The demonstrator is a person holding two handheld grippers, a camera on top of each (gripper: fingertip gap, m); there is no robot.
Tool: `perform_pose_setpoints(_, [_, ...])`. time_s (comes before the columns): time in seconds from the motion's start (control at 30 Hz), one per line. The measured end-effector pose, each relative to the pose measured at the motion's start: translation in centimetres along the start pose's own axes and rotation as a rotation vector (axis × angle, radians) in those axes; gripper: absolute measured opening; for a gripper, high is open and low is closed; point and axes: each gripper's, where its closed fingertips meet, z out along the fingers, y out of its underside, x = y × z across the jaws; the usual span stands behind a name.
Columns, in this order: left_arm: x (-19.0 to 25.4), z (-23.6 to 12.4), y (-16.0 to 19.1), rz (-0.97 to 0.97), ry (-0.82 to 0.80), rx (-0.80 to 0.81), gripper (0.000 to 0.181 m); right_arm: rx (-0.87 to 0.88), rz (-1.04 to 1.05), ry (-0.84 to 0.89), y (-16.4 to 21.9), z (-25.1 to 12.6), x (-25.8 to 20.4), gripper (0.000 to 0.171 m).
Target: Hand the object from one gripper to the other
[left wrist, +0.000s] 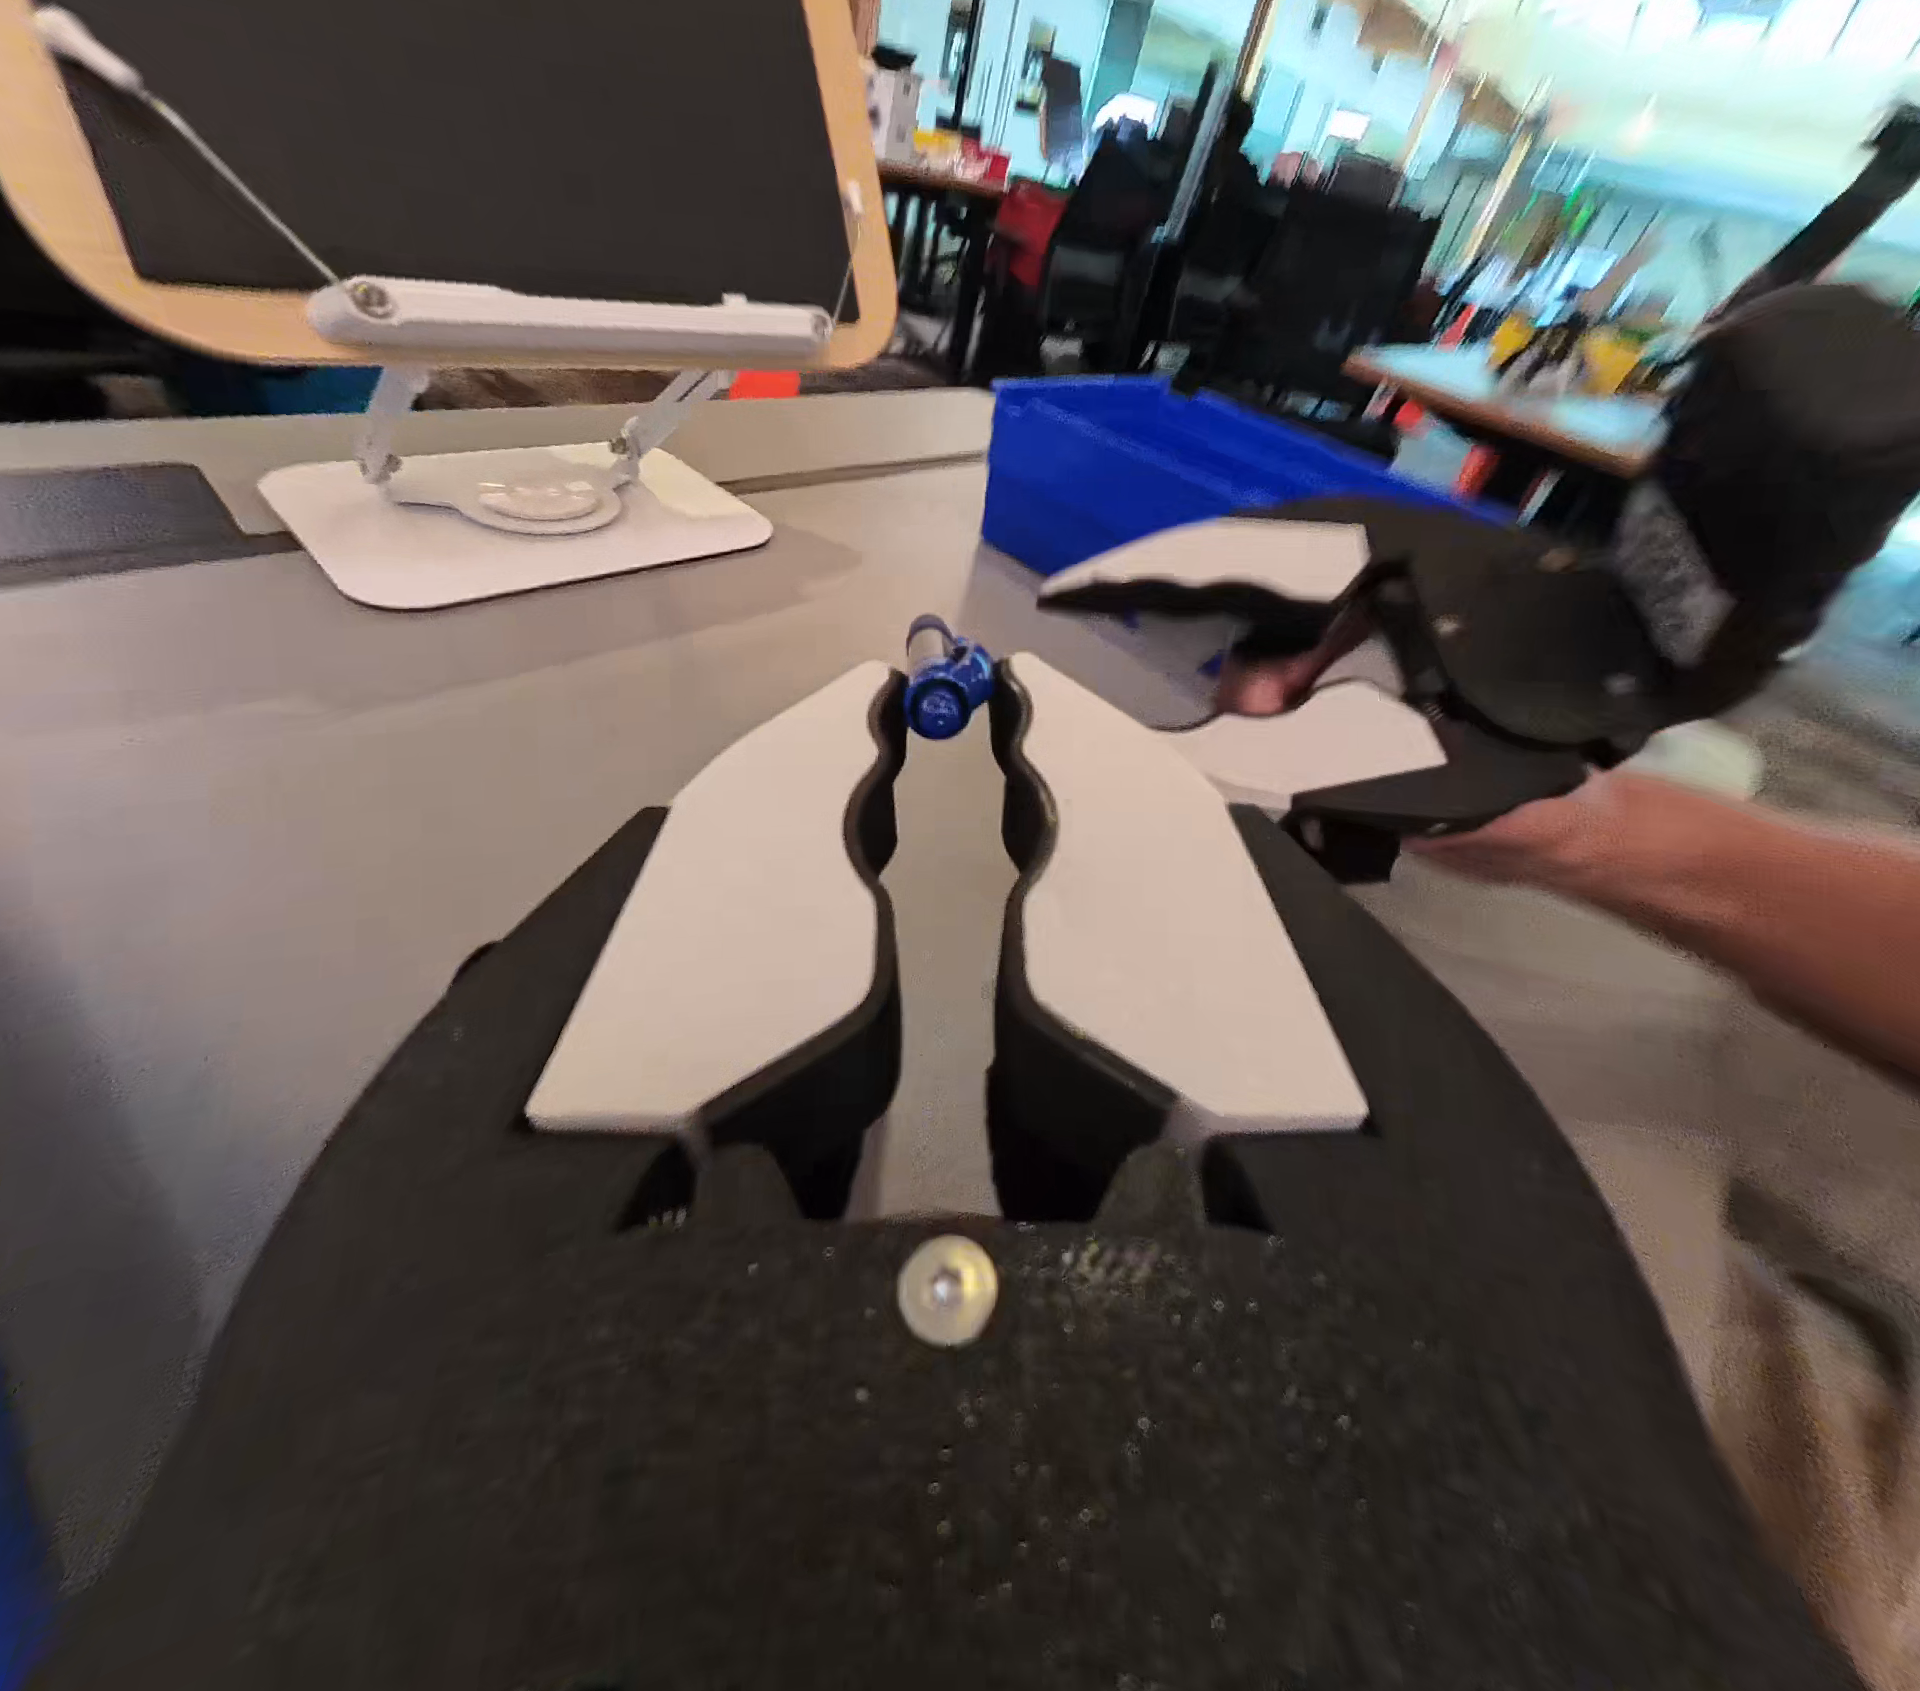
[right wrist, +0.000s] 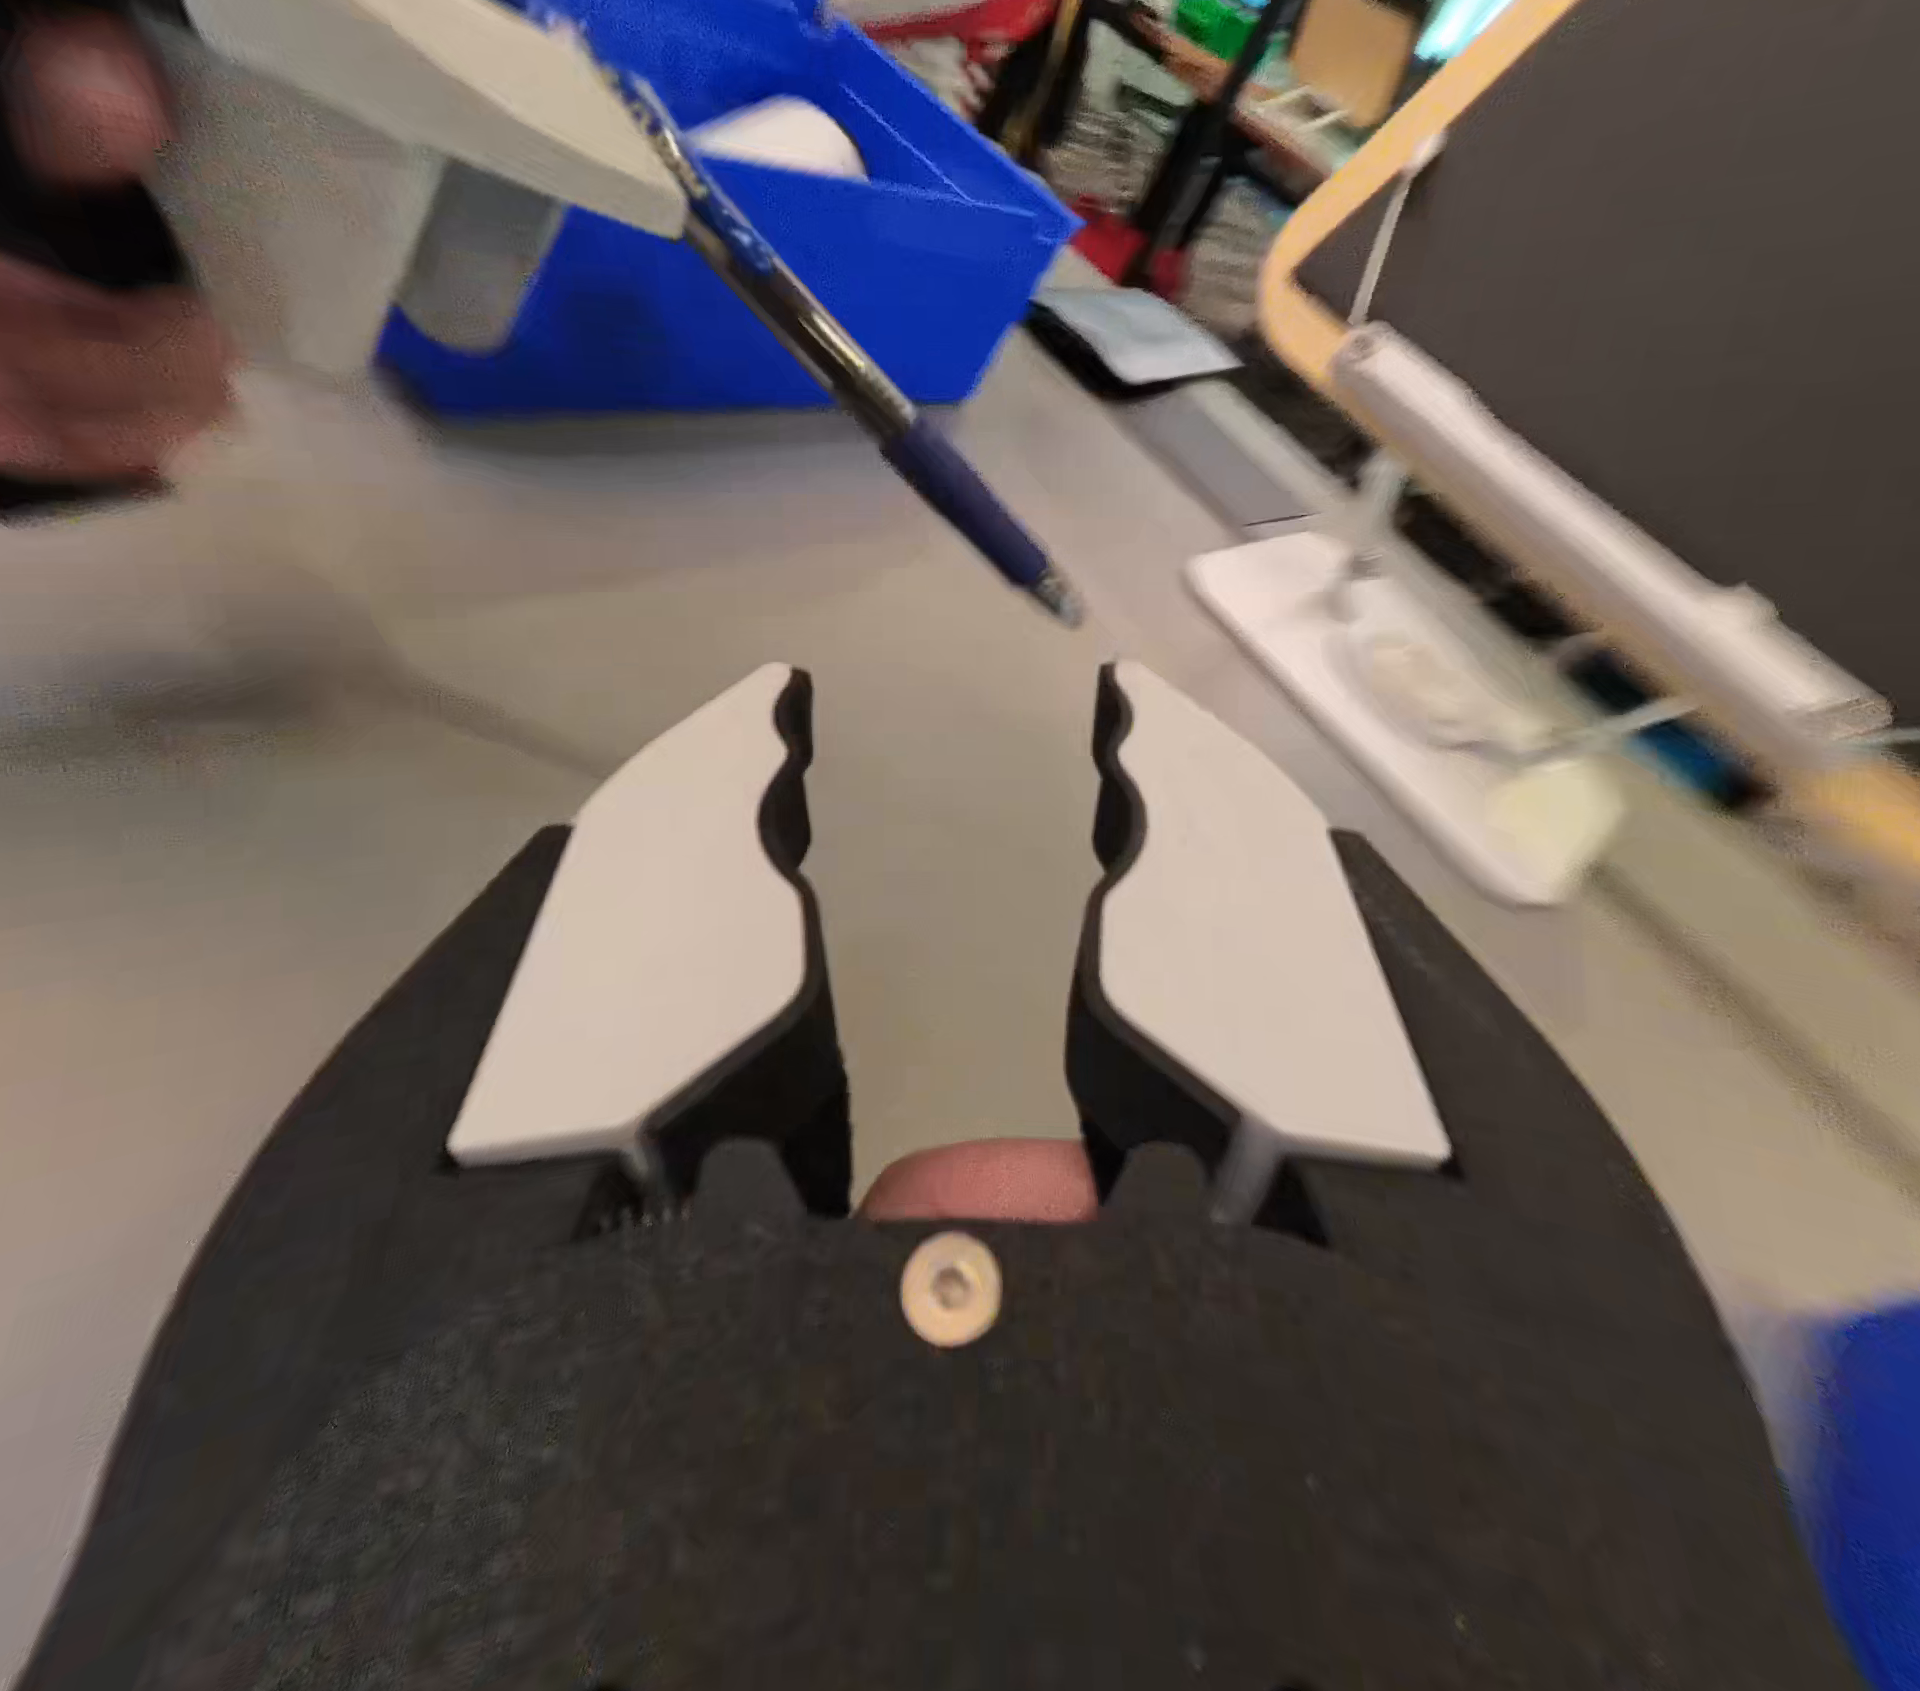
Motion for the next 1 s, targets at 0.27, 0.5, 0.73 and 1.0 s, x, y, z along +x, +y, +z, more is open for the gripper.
perform_pose_setpoints(0.27, [1.6, -1.1, -2.6, -0.297, 0.217, 0.211, 0.015, 0.495, 1.187, -0.711, -6.5, -2.3, -2.7, 0.059])
perform_pose_setpoints(0.5, [5.5, 0.1, -2.1, -0.383, 0.360, 0.220, 0.015, 0.677, 1.343, -0.853, -8.3, -3.8, -3.4, 0.039])
perform_pose_setpoints(0.73, [7.0, 0.8, -1.2, -0.302, 0.357, 0.182, 0.015, 0.718, 1.342, -0.865, -7.7, -4.2, -2.5, 0.012])
perform_pose_setpoints(1.0, [3.8, -1.8, -0.6, -0.051, 0.087, 0.049, 0.055, 0.618, 1.193, -0.697, -6.4, -4.0, 0.1, 0.012])
